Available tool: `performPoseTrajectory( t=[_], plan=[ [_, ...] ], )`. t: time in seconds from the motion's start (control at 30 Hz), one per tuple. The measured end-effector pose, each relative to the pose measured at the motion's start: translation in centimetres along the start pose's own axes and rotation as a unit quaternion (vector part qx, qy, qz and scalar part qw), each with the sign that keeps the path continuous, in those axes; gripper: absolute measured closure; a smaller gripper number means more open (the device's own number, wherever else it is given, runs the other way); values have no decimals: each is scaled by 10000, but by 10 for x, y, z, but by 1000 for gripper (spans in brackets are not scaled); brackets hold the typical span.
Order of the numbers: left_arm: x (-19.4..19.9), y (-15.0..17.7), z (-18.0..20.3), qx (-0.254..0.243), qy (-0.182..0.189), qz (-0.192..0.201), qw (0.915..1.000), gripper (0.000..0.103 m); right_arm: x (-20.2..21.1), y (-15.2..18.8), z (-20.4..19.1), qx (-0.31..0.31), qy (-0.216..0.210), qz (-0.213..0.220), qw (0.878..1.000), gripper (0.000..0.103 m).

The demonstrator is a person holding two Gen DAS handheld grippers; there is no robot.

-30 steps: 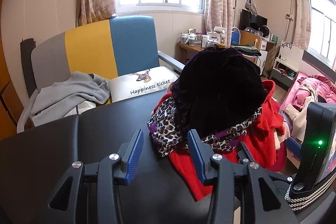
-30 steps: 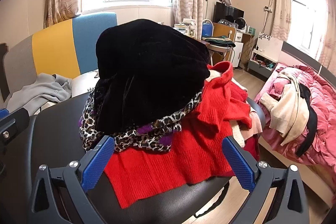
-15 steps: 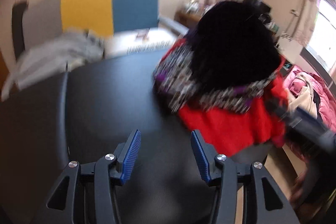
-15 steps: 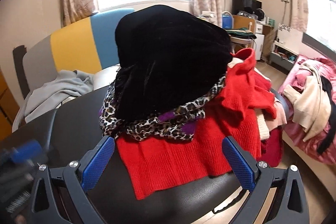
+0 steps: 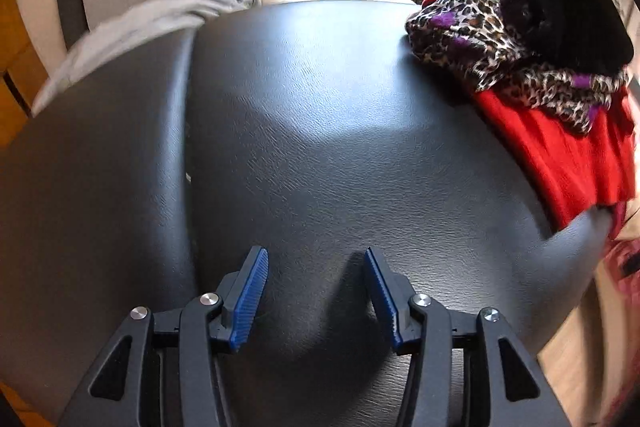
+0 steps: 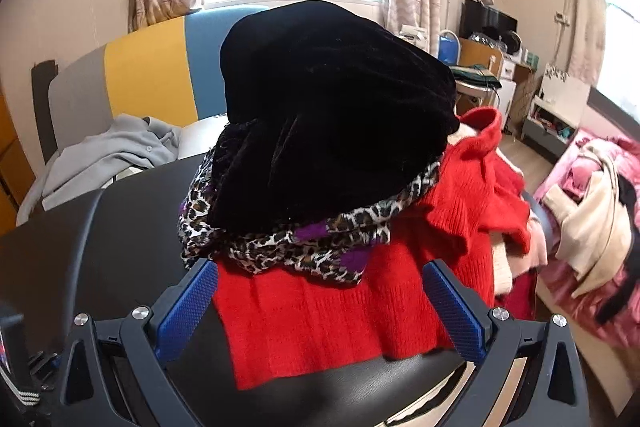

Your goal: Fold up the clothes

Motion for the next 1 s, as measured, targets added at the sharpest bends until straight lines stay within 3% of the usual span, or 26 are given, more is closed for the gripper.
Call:
performPoseTrajectory(
  t=[0.13, 0.2, 0.23, 0.27, 0.33, 0.43, 0.53, 0.63, 0.77, 0.83, 0.87, 0.9, 0.93, 0.97, 1.0],
  plan=[
    [-1, -2, -4, 66, 156, 82, 9998, 45, -1, -29, 15, -22, -309, 384, 9988, 0],
    [-4, -2, -5, 20, 198, 113, 9997, 30, 2, -50, 22, -164, -560, 664, 9961, 0],
    [-6, -1, -8, 97, 192, 86, 9997, 16, 2, -62, 26, -240, -691, 806, 9941, 0],
    [-9, 1, -12, 186, 187, 56, 9996, 8, 0, -74, 27, -234, -786, 909, 9925, 0],
    [-13, 2, -20, 388, 248, 2, 9989, 0, -6, -97, 27, -176, -871, 1065, 9903, 0],
    [-20, 2, -32, 733, 468, -67, 9962, 0, -18, -128, 21, 48, -814, 1225, 9891, 0],
    [-21, 1, -35, 729, 432, -7, 9964, 0, -32, -159, 10, 200, -821, 1315, 9877, 0],
    [-20, 1, -38, 774, 408, 134, 9961, 0, -66, -176, 0, 177, -924, 993, 9906, 0],
    [-19, 7, -25, 778, 393, 289, 9958, 0, -107, -156, -15, -100, -1247, 38, 9921, 0],
    [-21, 6, -22, 712, 376, 222, 9965, 0, -110, -148, -18, -191, -1250, -59, 9920, 0],
    [-24, 4, -20, 699, 391, 158, 9967, 0, -106, -142, -21, -225, -1302, -21, 9912, 2],
    [-24, 3, -21, 692, 421, 59, 9967, 2, -104, -137, -22, -217, -1305, -10, 9912, 12],
    [-23, 2, -22, 710, 404, 45, 9966, 8, -101, -131, -23, -215, -1293, 2, 9914, 27],
    [-20, 1, -23, 746, 374, 71, 9965, 17, -98, -124, -25, -214, -1279, 13, 9916, 34],
    [-17, 0, -24, 757, 367, 97, 9964, 21, -89, -115, -26, -308, -1366, 47, 9901, 53]
  ],
)
Point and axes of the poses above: each gripper's, at about its wrist camera, not at the fingertips, and x roughly against the way its jaws point, z to its right, y to its underside, the point moved 9 cm from there along -x, roughly the way its jaws point, and after that the axes turned 6 degrees about y, right-handed, at the moved point
